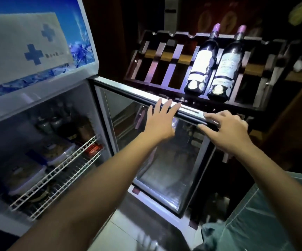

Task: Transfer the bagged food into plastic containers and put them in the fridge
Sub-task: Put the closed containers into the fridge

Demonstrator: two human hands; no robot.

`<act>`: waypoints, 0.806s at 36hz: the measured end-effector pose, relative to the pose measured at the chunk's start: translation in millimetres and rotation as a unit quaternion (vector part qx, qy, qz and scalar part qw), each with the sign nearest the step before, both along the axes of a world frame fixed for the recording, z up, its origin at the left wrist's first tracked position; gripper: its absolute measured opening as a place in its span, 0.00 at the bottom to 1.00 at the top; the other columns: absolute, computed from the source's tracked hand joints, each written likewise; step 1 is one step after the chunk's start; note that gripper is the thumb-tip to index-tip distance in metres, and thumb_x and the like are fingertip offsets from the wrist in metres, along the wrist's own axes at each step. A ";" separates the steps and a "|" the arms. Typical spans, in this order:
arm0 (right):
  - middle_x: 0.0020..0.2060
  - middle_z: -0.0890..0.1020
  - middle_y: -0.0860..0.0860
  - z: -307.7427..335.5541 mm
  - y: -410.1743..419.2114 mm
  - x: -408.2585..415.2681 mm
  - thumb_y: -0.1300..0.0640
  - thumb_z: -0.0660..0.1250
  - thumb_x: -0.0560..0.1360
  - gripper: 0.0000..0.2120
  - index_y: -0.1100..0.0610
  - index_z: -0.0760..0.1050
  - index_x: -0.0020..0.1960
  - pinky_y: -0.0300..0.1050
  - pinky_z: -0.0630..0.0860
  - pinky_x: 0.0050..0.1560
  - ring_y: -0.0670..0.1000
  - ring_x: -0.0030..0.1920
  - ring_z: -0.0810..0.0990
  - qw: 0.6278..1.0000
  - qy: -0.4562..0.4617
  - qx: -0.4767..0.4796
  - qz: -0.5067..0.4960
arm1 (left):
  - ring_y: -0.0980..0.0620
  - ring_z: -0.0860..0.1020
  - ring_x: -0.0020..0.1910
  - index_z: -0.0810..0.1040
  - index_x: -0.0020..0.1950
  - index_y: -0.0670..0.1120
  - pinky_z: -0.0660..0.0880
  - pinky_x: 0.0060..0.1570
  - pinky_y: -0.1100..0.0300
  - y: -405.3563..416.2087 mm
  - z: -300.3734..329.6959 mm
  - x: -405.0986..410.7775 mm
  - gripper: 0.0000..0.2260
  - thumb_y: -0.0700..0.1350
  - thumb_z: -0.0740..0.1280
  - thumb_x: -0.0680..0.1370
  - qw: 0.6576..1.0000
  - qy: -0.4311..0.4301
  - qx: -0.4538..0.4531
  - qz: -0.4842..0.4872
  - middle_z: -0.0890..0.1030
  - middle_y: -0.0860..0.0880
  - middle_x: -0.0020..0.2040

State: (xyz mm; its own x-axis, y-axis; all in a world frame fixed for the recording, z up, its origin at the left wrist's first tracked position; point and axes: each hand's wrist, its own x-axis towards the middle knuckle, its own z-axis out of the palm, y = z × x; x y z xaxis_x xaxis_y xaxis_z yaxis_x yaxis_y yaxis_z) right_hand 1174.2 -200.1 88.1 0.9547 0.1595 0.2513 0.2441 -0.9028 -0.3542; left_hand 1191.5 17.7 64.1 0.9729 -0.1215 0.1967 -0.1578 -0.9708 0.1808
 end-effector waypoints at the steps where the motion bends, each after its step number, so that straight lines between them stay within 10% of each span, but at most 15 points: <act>1: 0.54 0.75 0.47 2.1 -1.0 -5.1 0.32 0.62 0.74 0.24 0.40 0.77 0.66 0.53 0.64 0.62 0.55 0.57 0.73 1.000 -0.004 0.006 0.017 | 0.43 0.43 0.81 0.51 0.81 0.57 0.46 0.77 0.37 1.9 -3.0 -6.5 0.39 0.45 0.70 0.76 1.000 -0.007 -0.019 0.003 0.50 0.51 0.83; 8: 0.41 0.77 0.46 20.7 1.6 -53.3 0.39 0.67 0.75 0.10 0.38 0.85 0.51 0.36 0.70 0.39 0.45 0.41 0.79 0.936 0.130 0.174 0.278 | 0.50 0.52 0.81 0.67 0.76 0.56 0.50 0.78 0.39 52.6 4.0 -86.7 0.32 0.43 0.57 0.71 0.984 -0.015 -0.174 -0.012 0.63 0.53 0.80; 13: 0.52 0.80 0.44 9.6 53.7 -82.5 0.47 0.68 0.77 0.15 0.43 0.81 0.63 0.38 0.76 0.52 0.47 0.54 0.82 0.825 0.260 0.201 0.460 | 0.59 0.54 0.80 0.74 0.73 0.57 0.52 0.79 0.45 97.8 19.1 -159.9 0.18 0.53 0.58 0.83 0.967 0.010 -0.247 0.059 0.66 0.61 0.77; 18: 0.73 0.62 0.36 -16.9 131.6 -109.0 0.34 0.62 0.78 0.23 0.25 0.62 0.71 0.52 0.67 0.70 0.44 0.73 0.63 0.752 0.281 0.105 0.586 | 0.71 0.45 0.77 0.64 0.75 0.69 0.48 0.78 0.52 135.1 39.8 -243.1 0.32 0.77 0.53 0.72 0.949 0.098 -0.267 0.138 0.55 0.72 0.78; 24: 0.78 0.37 0.32 -44.5 223.3 -128.4 0.29 0.53 0.77 0.30 0.26 0.45 0.75 0.62 0.49 0.78 0.45 0.80 0.37 0.763 0.188 0.081 0.613 | 0.65 0.30 0.76 0.38 0.77 0.71 0.37 0.77 0.50 166.6 43.8 -325.6 0.39 0.81 0.48 0.70 0.947 0.150 -0.073 0.274 0.35 0.72 0.77; 29: 0.77 0.32 0.35 -61.7 306.4 -121.7 0.23 0.45 0.72 0.36 0.29 0.36 0.76 0.63 0.42 0.77 0.48 0.78 0.30 0.795 0.107 0.029 0.596 | 0.47 0.35 0.81 0.44 0.83 0.53 0.34 0.77 0.44 171.7 16.0 -356.1 0.39 0.68 0.53 0.77 0.901 0.041 0.075 0.425 0.38 0.53 0.82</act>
